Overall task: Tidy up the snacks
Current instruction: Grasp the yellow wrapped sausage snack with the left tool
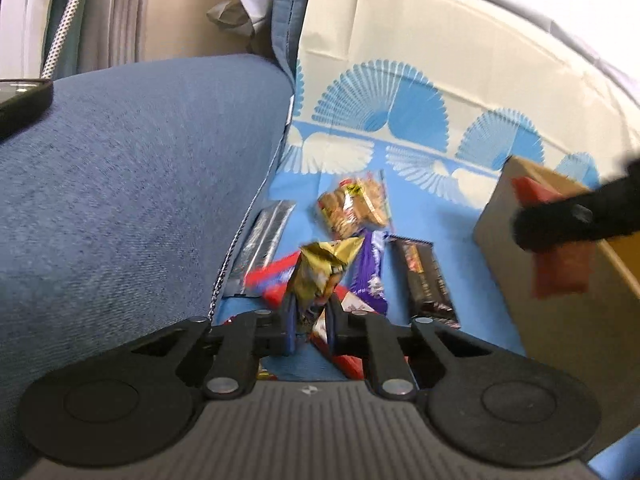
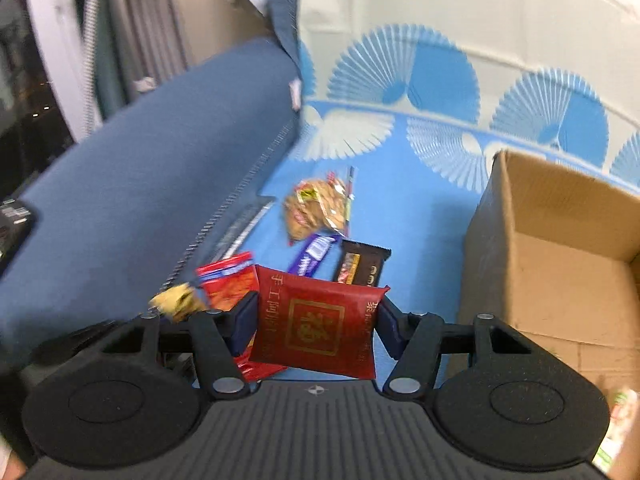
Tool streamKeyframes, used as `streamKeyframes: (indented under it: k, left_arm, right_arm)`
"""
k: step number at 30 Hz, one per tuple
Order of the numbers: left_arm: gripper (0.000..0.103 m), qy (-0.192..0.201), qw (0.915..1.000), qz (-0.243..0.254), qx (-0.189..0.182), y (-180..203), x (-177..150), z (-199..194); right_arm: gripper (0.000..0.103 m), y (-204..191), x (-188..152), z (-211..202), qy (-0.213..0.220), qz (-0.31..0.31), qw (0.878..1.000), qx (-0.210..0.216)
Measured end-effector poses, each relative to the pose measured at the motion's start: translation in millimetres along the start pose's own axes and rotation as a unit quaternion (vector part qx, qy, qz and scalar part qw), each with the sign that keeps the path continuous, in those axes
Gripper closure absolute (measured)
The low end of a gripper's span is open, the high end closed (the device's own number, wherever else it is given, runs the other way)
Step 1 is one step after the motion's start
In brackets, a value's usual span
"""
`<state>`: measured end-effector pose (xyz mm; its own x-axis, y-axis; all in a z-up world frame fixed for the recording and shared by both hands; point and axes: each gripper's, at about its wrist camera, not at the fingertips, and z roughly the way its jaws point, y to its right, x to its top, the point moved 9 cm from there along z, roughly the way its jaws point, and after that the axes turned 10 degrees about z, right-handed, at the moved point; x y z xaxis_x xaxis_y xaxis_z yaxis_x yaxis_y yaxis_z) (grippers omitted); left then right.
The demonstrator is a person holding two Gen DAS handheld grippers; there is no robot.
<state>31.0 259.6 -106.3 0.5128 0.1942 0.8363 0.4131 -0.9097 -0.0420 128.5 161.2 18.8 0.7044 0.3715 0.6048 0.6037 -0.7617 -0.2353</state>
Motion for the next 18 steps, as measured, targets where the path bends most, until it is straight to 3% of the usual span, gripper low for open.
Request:
streamKeyframes:
  k: [5, 10, 15, 18]
  left_arm:
    - [0.089, 0.005, 0.9999, -0.009, -0.013, 0, 1, -13]
    - [0.090, 0.008, 0.9992, -0.028, -0.026, -3, 1, -27]
    - [0.090, -0.003, 0.9946, -0.066, -0.081, -5, -4, -46]
    - [0.089, -0.035, 0.9871, -0.084, -0.132, 1, -13, -48]
  right_arm:
    - [0.040, -8, -25, -43, 0.012, -0.036, 0.999, 0.031]
    - [0.040, -15, -63, -56, 0.011, -0.091, 0.995, 0.046]
    - [0.040, -11, -98, -42, -0.007, -0.087, 0.995, 0.049]
    - [0.040, -3, -117, -24, -0.033, -0.081, 0.995, 0.041]
